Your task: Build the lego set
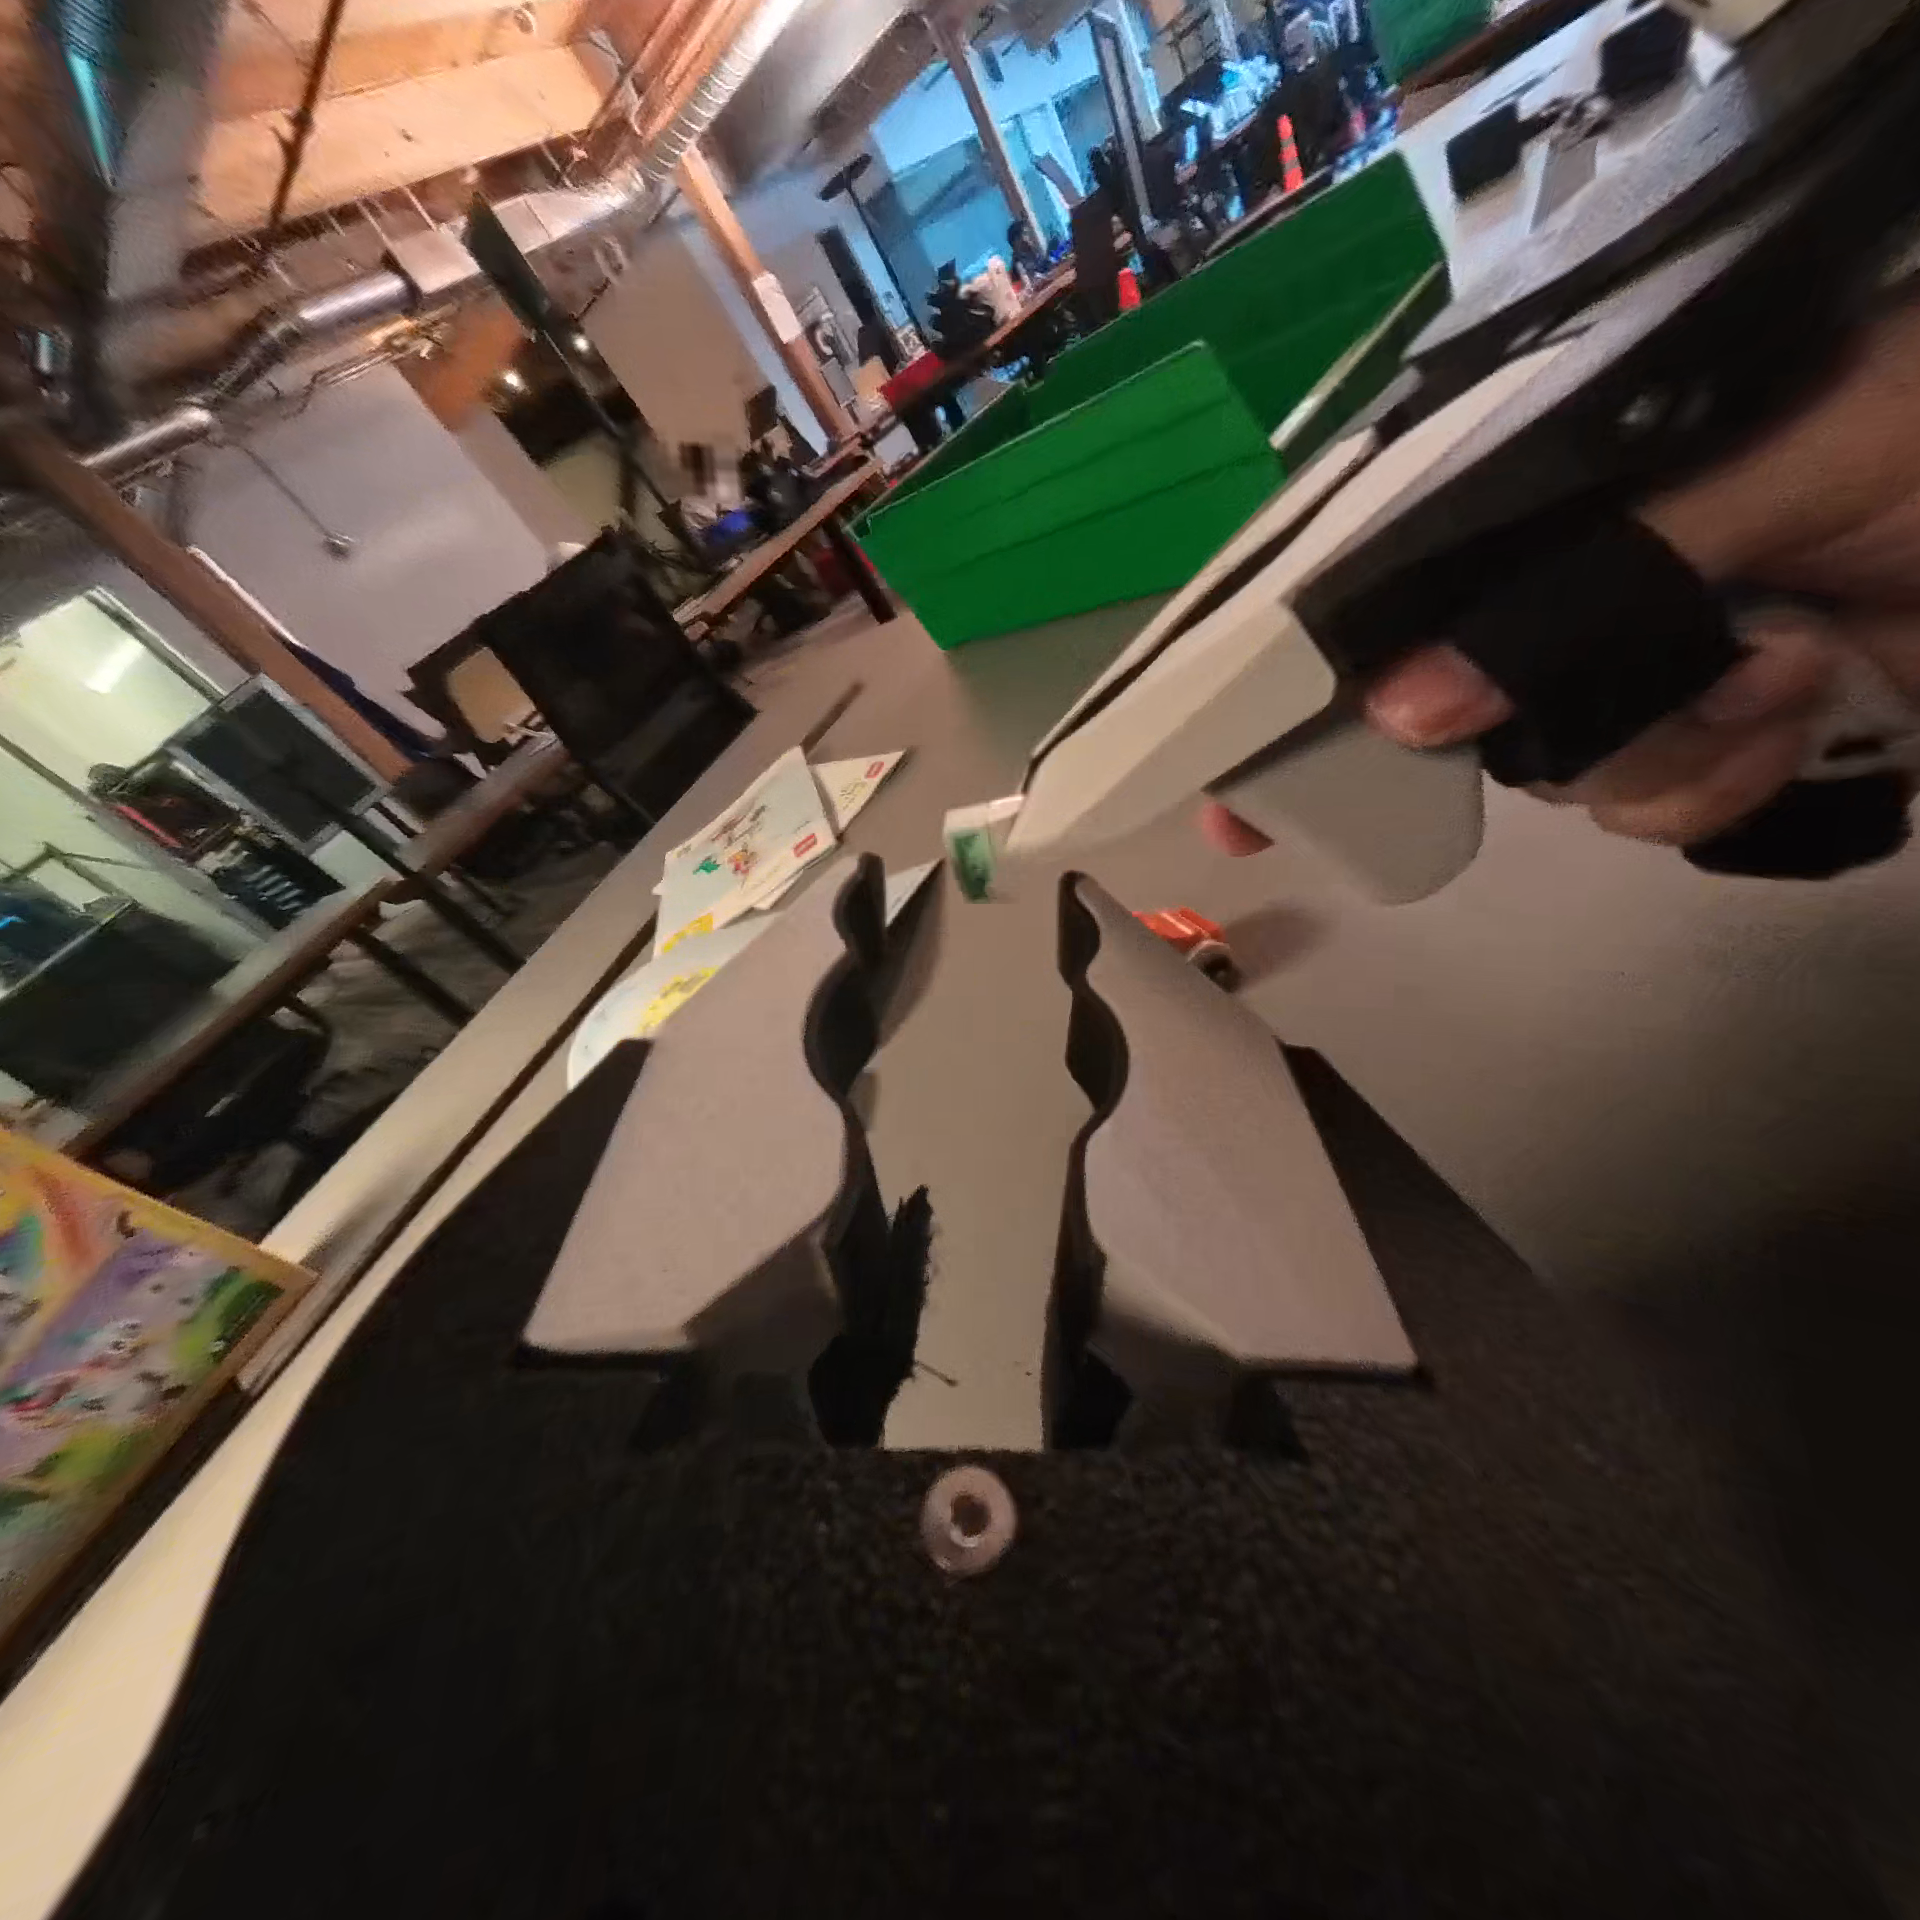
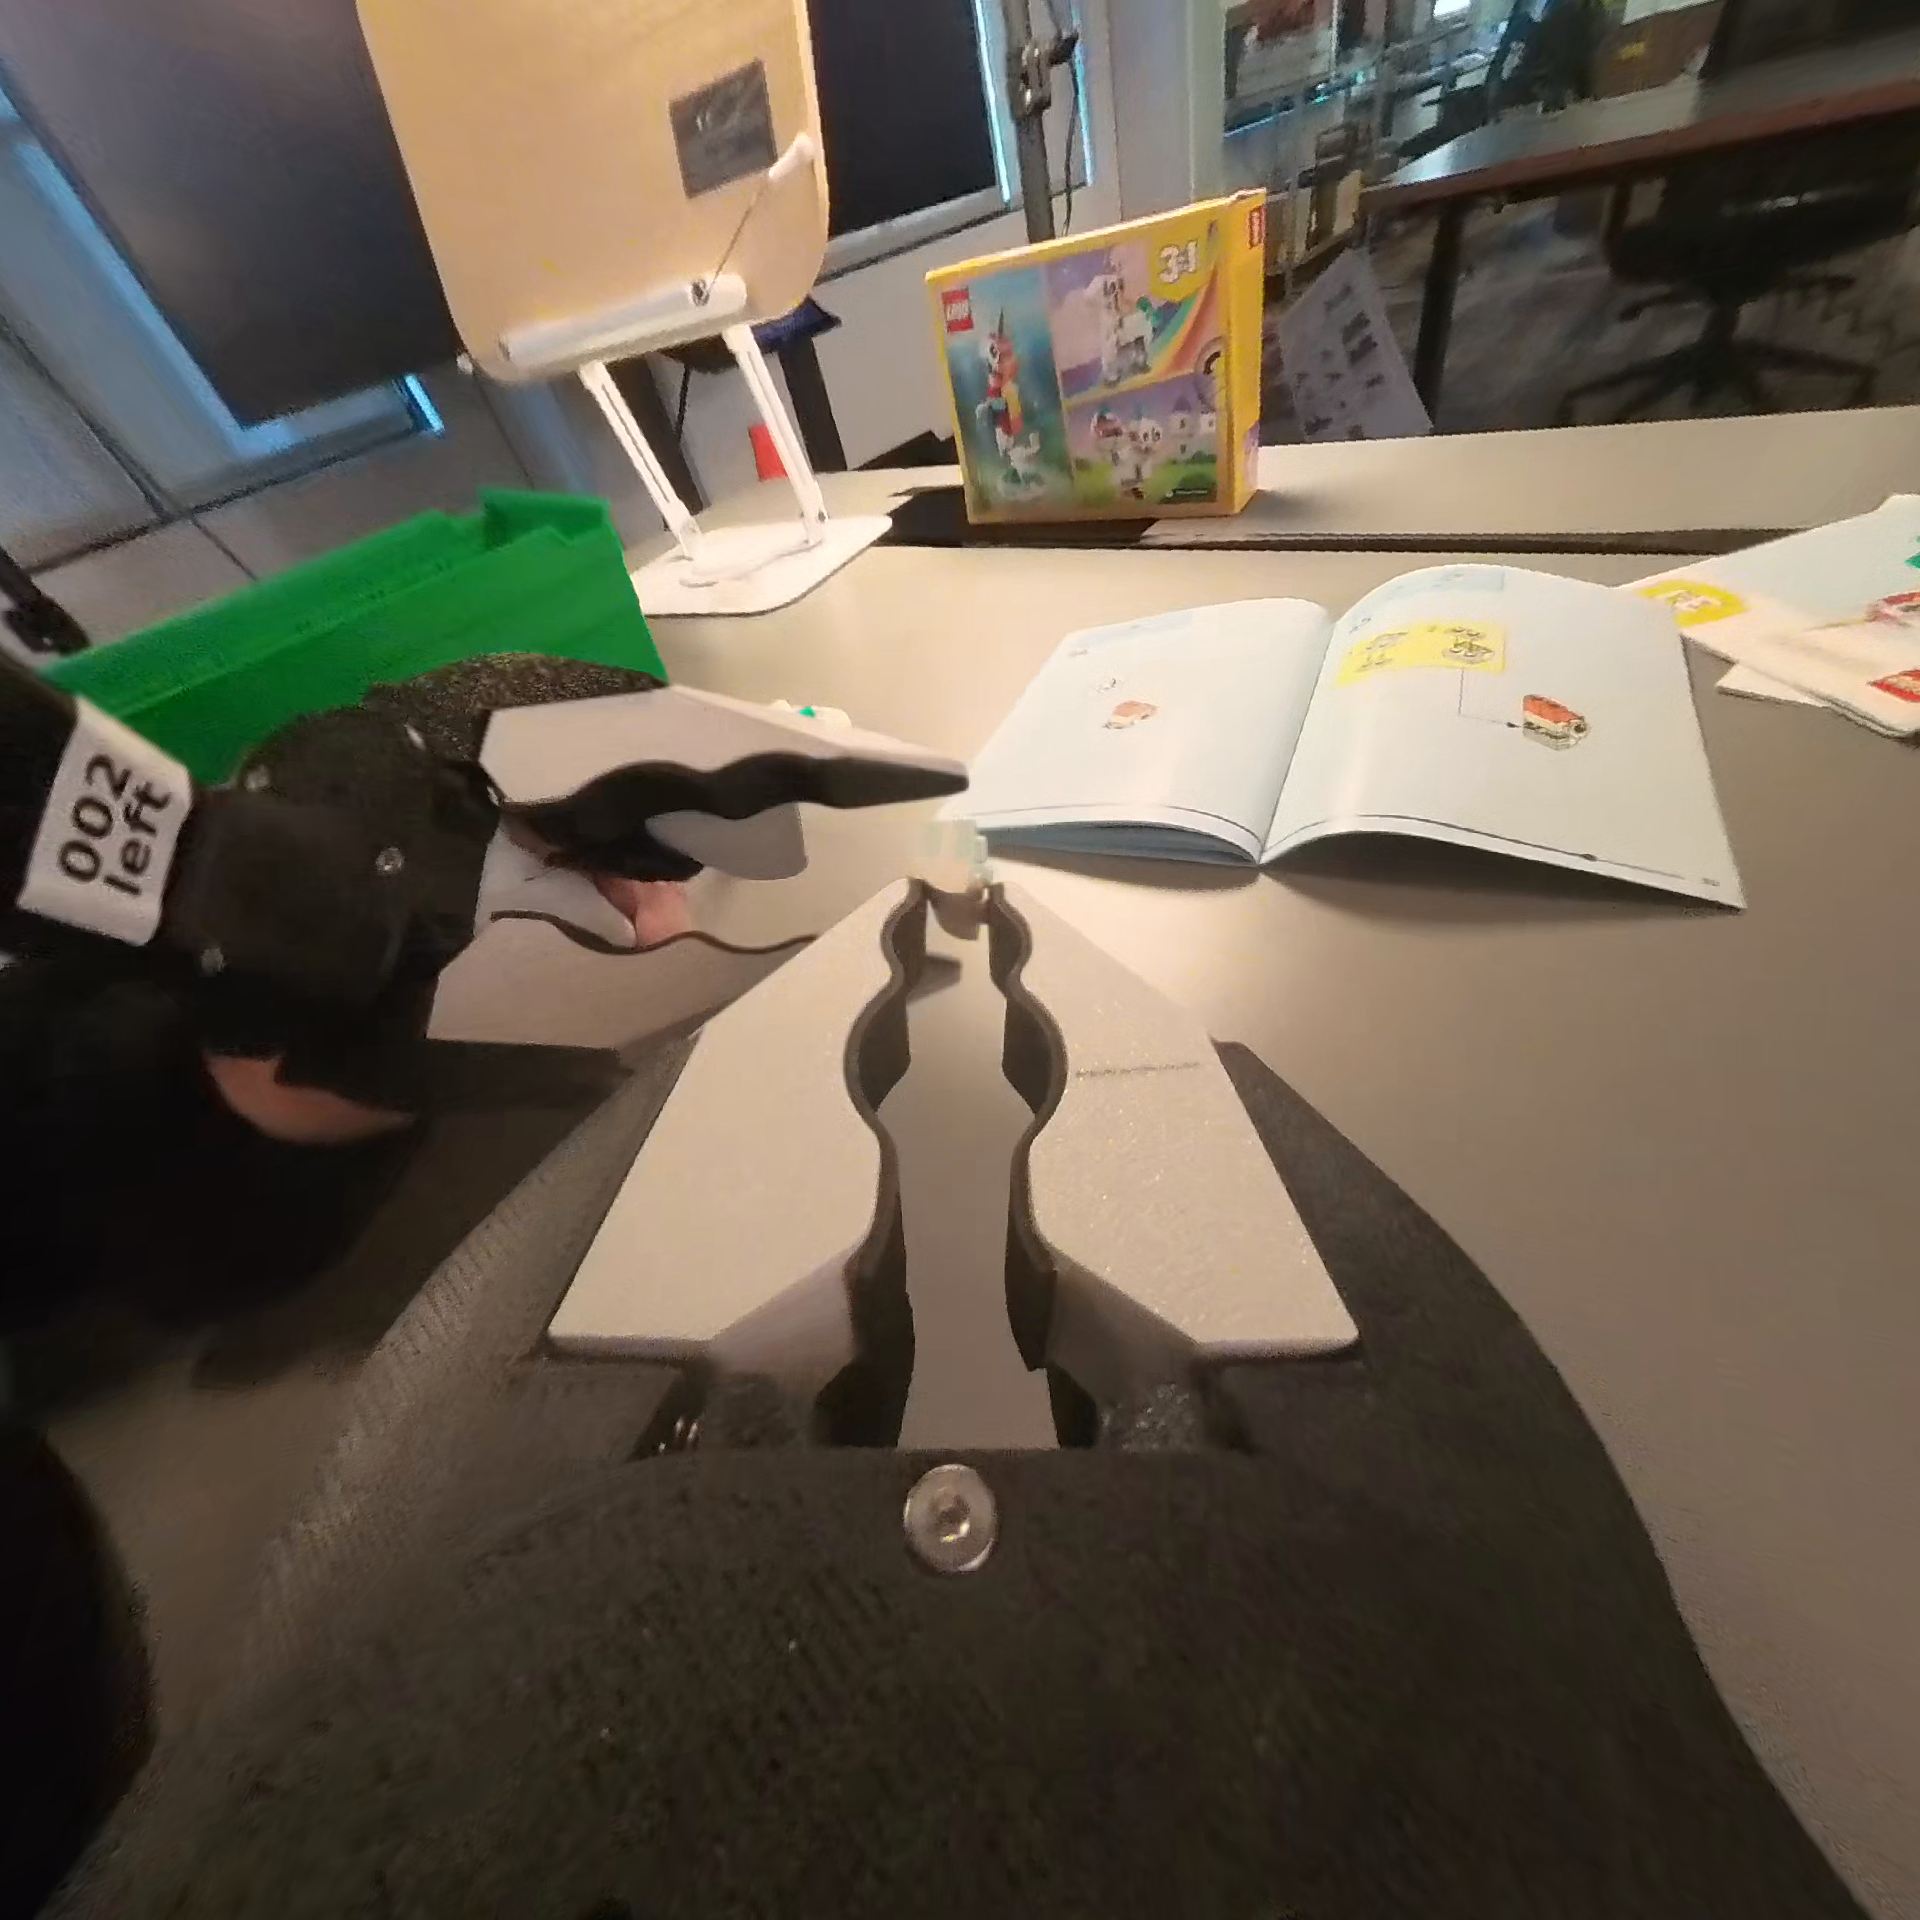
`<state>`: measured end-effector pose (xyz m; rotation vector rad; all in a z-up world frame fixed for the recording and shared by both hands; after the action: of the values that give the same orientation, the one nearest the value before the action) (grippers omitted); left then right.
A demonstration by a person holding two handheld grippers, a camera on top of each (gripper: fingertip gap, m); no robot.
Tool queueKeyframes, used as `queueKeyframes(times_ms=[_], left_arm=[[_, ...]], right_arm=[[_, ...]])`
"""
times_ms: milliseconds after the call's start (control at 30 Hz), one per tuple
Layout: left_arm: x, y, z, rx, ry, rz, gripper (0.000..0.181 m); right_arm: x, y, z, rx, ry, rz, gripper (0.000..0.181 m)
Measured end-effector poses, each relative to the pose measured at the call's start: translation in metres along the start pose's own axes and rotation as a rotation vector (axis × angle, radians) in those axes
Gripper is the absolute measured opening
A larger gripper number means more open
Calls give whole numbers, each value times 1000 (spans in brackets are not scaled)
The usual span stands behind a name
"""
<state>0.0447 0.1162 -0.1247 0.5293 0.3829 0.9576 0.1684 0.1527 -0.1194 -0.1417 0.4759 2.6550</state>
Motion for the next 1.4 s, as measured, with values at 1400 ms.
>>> queueKeyframes(times_ms=[1400], left_arm=[[-35, 2, -26, 2, 220, 36, 25]], right_arm=[[11, 2, -17, -237, 600, -13, 10]])
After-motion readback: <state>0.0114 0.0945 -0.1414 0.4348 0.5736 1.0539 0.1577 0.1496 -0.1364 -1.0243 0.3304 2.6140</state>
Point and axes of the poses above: each gripper's, where its closed fingertips meet, x out along the fingers, z out of its top, y = z × x across the jaws, the point moved 9 cm from there along -x, back along the fingers, and after that the axes turned 5 degrees about x, right-handed, at the moved point
